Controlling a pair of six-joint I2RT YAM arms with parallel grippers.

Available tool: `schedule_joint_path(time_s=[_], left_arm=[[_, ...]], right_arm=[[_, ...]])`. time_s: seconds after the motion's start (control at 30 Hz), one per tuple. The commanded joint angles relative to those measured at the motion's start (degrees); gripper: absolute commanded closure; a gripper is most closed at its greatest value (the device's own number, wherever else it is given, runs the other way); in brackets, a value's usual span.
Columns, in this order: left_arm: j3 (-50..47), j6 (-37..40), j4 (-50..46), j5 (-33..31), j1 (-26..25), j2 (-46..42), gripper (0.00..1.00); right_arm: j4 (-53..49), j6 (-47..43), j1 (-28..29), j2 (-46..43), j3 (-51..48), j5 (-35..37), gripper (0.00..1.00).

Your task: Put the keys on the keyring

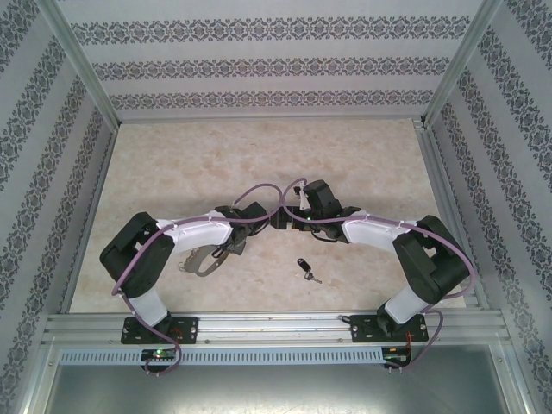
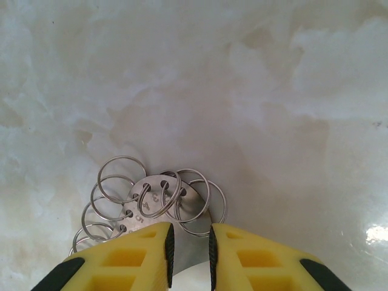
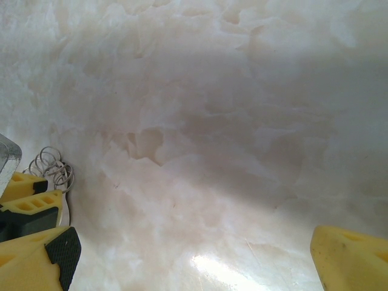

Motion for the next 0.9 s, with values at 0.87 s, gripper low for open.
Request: schedule_joint_path(time_s=[0.87], left_arm=[[-20.42,-63.13,26.0,13.85,1.68,-29.66,0.58]], right_arm=[[0.08,2.42,-2.1,0.85,2.56,4.63,0.02]])
